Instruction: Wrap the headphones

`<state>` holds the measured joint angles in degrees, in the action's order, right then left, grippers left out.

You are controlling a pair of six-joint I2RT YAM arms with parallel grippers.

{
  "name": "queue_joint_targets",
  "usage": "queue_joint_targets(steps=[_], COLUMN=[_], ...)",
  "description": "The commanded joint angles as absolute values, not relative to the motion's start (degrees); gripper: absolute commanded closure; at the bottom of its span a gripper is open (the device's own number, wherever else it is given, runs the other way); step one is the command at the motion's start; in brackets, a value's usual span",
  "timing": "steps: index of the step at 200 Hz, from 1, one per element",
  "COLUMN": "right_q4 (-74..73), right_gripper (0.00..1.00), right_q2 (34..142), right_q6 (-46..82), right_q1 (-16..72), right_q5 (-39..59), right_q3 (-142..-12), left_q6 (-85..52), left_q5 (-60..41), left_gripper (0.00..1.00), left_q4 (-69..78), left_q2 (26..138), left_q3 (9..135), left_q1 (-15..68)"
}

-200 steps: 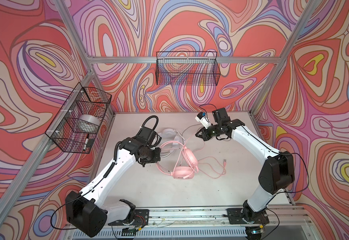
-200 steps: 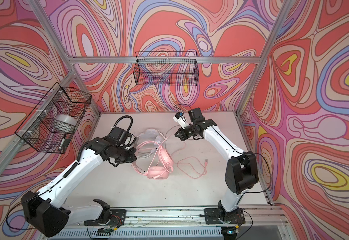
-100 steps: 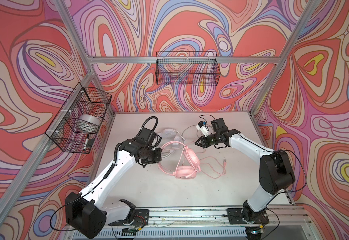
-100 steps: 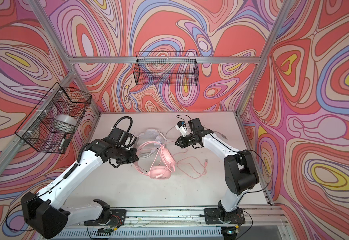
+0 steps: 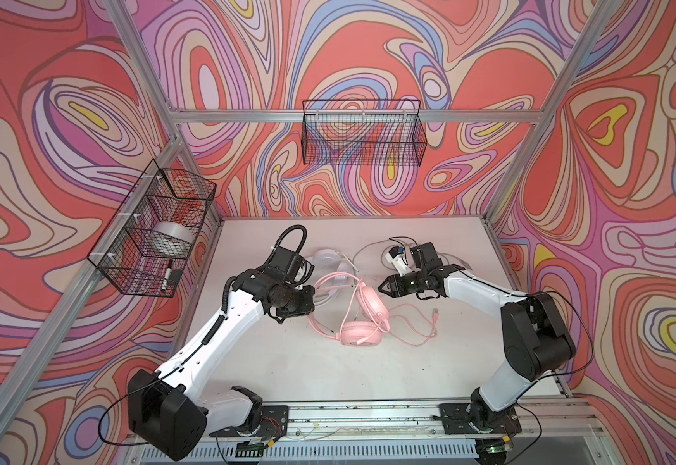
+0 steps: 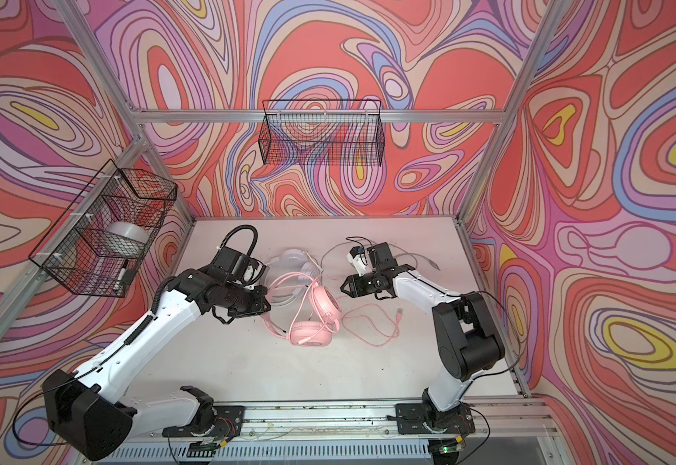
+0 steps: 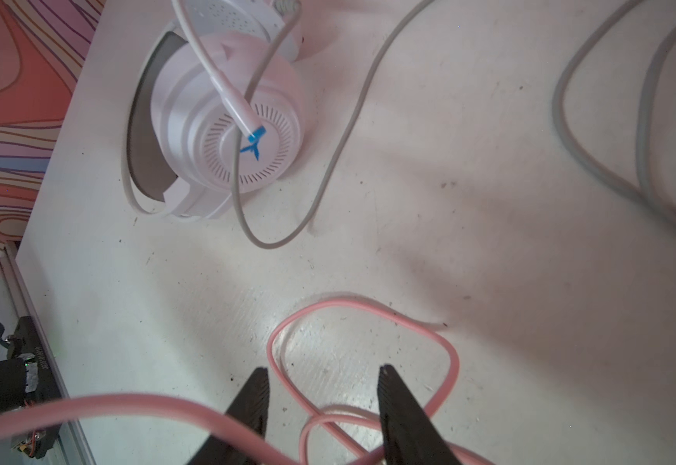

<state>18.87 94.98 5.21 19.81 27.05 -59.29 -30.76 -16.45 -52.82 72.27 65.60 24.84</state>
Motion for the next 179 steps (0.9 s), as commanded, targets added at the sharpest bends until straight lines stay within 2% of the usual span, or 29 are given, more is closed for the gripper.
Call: queue_joint_targets(steps=[1, 50, 123, 179], right_q4=[19.29, 25.86, 29.29, 29.33], right_gripper=[0.51, 0.50, 0.49, 0.52], right_q2=[90.46, 85.00, 76.13, 76.79], right_q6=[5.64, 7.66, 13.80, 16.52], right_q1=[19.40, 19.42, 19.50, 20.04], right_q5=[22.54, 16.19, 13.19, 11.65], right_q3=[-56.75, -52.68, -43.47, -41.66], left_q6=[-33.14, -34.82, -37.02, -39.13], left_q5=[-19.31, -19.92, -20.39, -19.17], left_gripper=[1.00, 1.00, 1.00, 1.00], left_q4=[-50.22, -49.58, -48.18, -48.24], left_q2=[71.81, 71.19, 71.64, 71.63], left_q3=[67.24, 67.06, 67.02, 66.81], left_q1=[24.28, 23.08, 22.66, 21.93])
